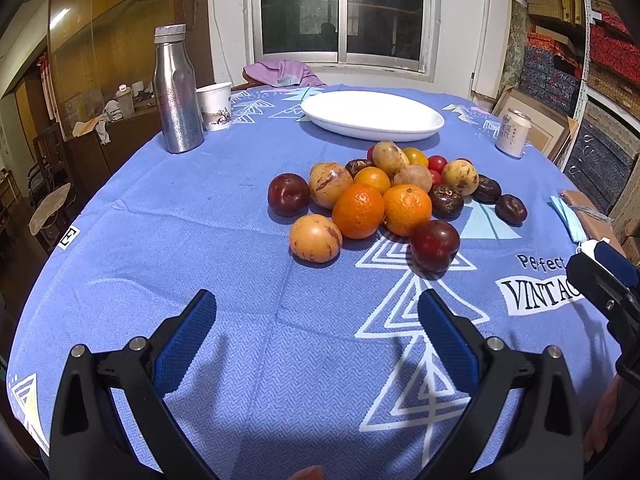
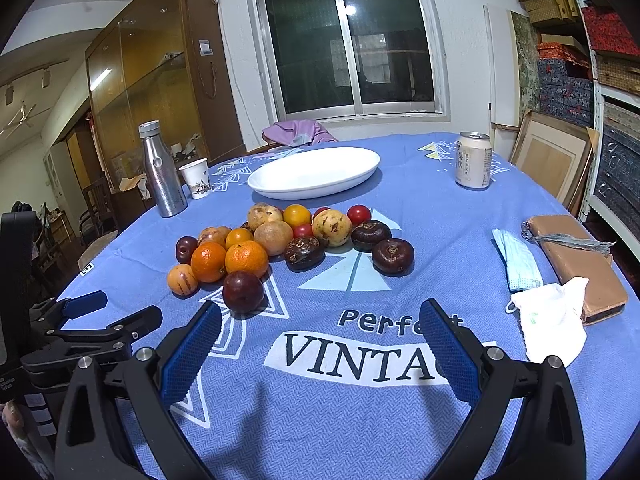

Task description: Organize fruits

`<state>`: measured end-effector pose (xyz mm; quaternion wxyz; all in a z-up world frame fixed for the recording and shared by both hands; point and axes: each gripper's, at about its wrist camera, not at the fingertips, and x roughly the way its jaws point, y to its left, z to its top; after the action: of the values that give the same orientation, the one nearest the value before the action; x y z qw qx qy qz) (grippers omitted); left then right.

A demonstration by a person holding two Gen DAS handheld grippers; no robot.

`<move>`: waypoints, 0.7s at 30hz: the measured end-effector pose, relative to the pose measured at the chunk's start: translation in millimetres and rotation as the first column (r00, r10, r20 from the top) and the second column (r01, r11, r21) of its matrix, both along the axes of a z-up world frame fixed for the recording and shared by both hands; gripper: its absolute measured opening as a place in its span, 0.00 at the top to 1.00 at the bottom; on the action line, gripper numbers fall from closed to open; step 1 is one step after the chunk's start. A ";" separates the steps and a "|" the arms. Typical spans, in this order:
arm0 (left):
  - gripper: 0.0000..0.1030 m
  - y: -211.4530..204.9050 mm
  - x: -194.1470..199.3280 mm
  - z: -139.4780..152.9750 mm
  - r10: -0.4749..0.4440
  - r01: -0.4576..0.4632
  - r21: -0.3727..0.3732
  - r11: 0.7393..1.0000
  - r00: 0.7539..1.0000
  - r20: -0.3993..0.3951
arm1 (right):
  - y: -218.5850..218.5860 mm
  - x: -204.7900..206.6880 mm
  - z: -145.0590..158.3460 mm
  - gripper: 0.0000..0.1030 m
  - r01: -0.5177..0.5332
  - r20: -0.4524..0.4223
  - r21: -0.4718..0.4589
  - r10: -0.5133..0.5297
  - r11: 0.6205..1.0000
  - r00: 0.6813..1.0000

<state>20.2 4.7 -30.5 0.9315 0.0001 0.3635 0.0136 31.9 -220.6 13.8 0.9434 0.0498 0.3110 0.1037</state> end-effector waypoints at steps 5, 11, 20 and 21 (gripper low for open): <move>0.04 -0.3 -0.2 -0.6 -0.001 0.001 0.000 1.000 1.000 -0.001 | -0.1 0.0 0.0 0.03 0.000 -0.001 0.000 0.000 1.000 1.000; 0.04 -0.6 -0.1 -1.5 0.001 -0.001 -0.004 1.000 1.000 -0.004 | -0.3 0.0 0.0 0.03 0.000 0.000 0.001 0.000 1.000 1.000; 0.04 -1.3 -0.6 -3.3 0.002 -0.002 -0.009 1.000 1.000 -0.004 | -0.6 0.0 -0.2 0.03 0.000 -0.001 0.003 0.000 1.000 1.000; 0.04 -1.3 -0.5 -3.7 0.002 -0.002 -0.011 1.000 1.000 -0.005 | -0.1 0.2 -0.2 0.03 0.000 0.000 0.003 0.000 1.000 1.000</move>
<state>19.7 3.4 -34.2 0.9306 -0.0053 0.3659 0.0126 32.1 -220.7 13.6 0.9433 0.0513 0.3109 0.1040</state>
